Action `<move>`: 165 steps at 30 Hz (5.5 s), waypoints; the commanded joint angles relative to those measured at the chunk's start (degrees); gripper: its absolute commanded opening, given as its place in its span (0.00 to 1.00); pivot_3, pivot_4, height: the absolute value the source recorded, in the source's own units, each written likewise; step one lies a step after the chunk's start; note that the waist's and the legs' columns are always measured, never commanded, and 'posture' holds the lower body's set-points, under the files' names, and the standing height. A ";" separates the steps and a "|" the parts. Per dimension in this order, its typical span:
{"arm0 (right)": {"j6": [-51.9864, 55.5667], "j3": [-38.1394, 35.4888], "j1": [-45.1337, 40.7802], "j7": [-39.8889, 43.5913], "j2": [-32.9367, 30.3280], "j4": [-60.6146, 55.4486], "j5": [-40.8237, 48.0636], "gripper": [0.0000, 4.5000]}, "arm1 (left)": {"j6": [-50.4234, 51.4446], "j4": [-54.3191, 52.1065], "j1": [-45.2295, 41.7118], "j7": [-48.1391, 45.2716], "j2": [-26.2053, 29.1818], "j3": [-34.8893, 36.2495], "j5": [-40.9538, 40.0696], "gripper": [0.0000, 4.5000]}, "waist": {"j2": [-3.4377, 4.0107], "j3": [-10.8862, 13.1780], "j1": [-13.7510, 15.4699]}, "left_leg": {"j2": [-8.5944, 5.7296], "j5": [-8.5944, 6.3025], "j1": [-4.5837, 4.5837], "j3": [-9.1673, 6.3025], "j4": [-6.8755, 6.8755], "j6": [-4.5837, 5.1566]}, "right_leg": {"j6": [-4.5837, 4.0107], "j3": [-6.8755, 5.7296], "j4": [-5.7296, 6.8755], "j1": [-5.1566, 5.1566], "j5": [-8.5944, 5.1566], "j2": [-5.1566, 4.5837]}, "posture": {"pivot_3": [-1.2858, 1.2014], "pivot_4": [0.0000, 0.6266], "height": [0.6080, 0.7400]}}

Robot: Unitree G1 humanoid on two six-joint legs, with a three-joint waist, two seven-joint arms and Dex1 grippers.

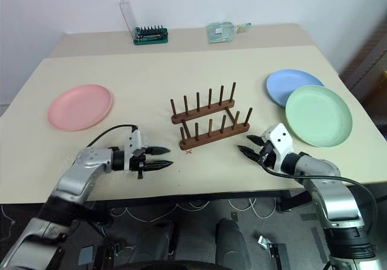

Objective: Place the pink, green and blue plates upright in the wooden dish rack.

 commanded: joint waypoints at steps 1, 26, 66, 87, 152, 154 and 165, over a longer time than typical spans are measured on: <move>-1.35 1.31 -1.65 -0.85 -0.52 0.82 -2.62 0.06 | 6.60 -5.88 1.86 3.88 -2.28 -1.23 -1.74 0.04 | 0.00 0.00 0.23 | -0.01 0.00 -0.01 0.00 0.01 0.00 | 0.01 0.00 0.00 0.01 0.00 -0.01 | 0.52 0.24 1.00; -4.98 10.76 -16.48 -11.77 8.02 16.12 -17.32 0.01 | 0.15 4.73 -3.35 33.07 -15.09 2.76 8.21 0.02 | 0.00 -0.09 -0.12 | -0.04 0.01 0.17 0.02 -0.01 -0.01 | 0.03 0.00 0.05 0.09 -0.01 -0.02 | 0.52 0.24 1.00; -2.37 13.12 -21.81 3.91 3.75 -2.71 -4.87 0.99 | 26.56 13.95 -12.36 63.48 -0.66 46.88 -10.77 1.00 | -0.56 0.08 0.08 | -0.02 -0.19 0.01 -0.16 0.01 -0.27 | 0.03 -0.12 0.10 -0.05 -0.21 0.03 | 0.52 0.24 1.00; -8.18 16.18 -28.13 -1.67 6.25 -6.45 -12.42 1.00 | 8.58 1.05 -21.77 59.23 -7.82 35.89 -9.09 0.01 | -0.75 0.14 0.27 | -0.02 -0.02 -0.29 -0.19 0.05 -0.58 | -0.01 -0.11 0.12 -0.31 -0.14 -0.01 | 0.52 0.24 1.00; 21.34 -13.64 -29.37 -6.55 5.67 -4.97 28.25 0.00 | 13.11 -19.11 3.30 20.18 8.54 15.49 -10.41 0.62 | -0.55 0.20 0.04 | 0.03 -0.09 -0.32 -0.06 -0.06 -0.43 | -0.19 -0.02 0.15 -0.43 -0.21 0.04 | 0.52 0.24 1.00; 22.22 -13.82 -29.10 -7.26 6.01 -4.29 29.82 0.00 | 12.69 -21.18 4.07 18.80 7.33 13.58 -11.32 0.62 | -0.51 0.22 0.01 | 0.04 -0.09 -0.32 -0.06 -0.06 -0.43 | -0.15 -0.02 0.17 -0.46 -0.19 0.04 | 0.52 0.24 1.00; 22.74 -13.71 -29.11 -8.04 5.78 1.77 32.00 0.00 | 13.12 -24.03 4.17 17.14 4.47 9.34 -11.70 0.62 | -0.51 0.22 -0.05 | 0.05 -0.09 -0.33 -0.05 -0.04 -0.42 | -0.08 -0.02 0.17 -0.45 -0.15 0.05 | 0.52 0.24 1.00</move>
